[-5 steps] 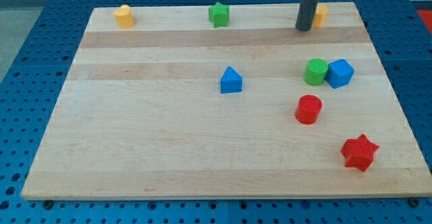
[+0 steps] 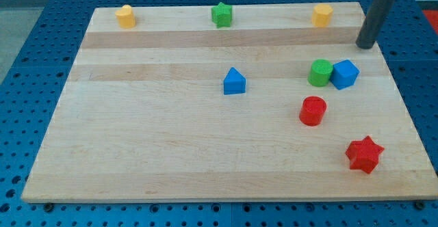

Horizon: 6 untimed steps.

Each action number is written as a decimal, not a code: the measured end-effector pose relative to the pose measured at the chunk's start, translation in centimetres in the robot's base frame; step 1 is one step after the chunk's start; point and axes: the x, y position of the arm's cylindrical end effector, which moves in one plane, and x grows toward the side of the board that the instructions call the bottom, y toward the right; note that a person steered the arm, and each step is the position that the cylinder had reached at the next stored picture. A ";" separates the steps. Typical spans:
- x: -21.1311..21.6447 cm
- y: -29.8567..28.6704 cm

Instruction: Push the red circle closer to the blue triangle

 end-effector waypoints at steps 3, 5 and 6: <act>8.9 -0.6; 14.1 -4.7; 15.9 -7.3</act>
